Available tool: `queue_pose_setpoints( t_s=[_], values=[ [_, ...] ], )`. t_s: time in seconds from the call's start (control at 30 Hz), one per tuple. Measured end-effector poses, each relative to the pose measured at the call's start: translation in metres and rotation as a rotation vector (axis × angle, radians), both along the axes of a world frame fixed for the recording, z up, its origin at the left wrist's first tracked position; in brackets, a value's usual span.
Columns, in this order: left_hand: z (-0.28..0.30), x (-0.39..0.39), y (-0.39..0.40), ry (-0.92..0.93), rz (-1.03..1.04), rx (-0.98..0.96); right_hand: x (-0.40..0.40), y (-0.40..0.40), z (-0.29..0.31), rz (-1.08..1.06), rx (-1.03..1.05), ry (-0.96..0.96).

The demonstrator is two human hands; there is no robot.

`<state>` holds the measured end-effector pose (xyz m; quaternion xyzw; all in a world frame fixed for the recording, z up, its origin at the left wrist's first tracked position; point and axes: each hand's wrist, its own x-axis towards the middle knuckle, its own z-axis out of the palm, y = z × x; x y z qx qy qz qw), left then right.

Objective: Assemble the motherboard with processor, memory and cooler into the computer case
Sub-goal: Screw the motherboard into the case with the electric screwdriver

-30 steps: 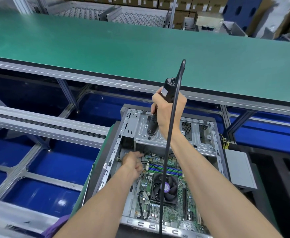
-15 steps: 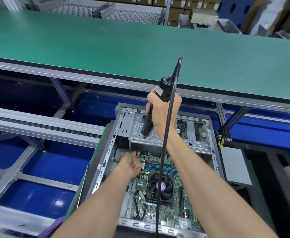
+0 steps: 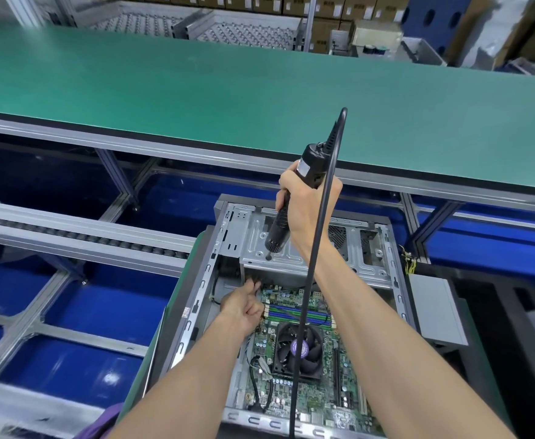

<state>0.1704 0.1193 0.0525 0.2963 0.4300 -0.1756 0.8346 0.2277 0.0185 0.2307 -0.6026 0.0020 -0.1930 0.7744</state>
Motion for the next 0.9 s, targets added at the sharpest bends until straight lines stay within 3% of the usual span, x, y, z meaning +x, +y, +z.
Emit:
queue_pose_setpoints(
  t_s=[0.9],
  values=[
    [-0.006,-0.006,0.004,-0.054,-0.004,-0.055,0.009,-0.012,0.004,0.008,0.081,0.038]
  ],
)
